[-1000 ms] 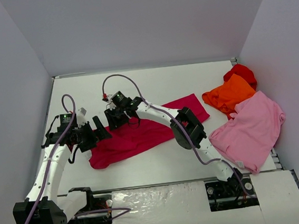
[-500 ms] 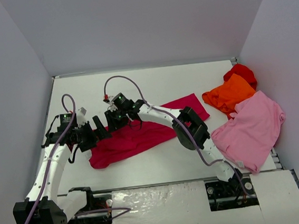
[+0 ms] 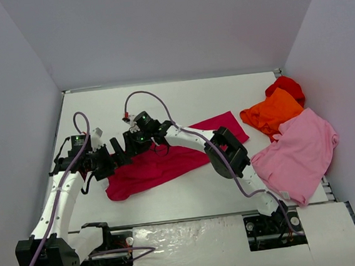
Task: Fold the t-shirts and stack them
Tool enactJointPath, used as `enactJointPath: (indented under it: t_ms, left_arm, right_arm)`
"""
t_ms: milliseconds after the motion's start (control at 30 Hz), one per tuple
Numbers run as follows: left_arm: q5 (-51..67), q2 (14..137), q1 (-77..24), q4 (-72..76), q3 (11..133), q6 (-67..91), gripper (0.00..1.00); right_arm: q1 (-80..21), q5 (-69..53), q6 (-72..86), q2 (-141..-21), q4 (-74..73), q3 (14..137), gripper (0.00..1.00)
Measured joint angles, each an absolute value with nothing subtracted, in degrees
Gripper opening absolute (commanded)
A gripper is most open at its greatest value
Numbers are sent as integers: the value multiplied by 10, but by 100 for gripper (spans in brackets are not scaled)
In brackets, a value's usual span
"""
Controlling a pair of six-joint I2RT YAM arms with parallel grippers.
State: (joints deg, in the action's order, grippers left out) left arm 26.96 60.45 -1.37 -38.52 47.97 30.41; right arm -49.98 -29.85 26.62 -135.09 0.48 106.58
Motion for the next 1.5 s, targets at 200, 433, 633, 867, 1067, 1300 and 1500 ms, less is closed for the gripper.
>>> enactJointPath:
  t_ms: [200,433,633,867,1067,1300,1500]
  left_arm:
    - [270,604,-14,-385,479,304,97]
    - [270,604,-14,-384,476,304,97]
    - [270,604,-14,-383,472,304,97]
    - [270,604,-14,-383,472,304,97]
    - [270,604,-14,-383,472,304,97]
    - [270,604,-14,-383,472,304,97]
    - [270,604,-14,-383,472,303,97]
  right_arm:
    - [-500,-313,277,-1341,16,1044,36]
    - [-500,-322,283,-1331,24,1036,36]
    - [-502,-326,285,-1322,26,1035,36]
    - [-503,-333,285,-1321,27,1035,37]
    - [-503,-333,283,-1321,28,1035,37]
    - [-503,-327,270,-1321,23,1036,37]
    - [-502,-326,267,-1321,22,1037,37]
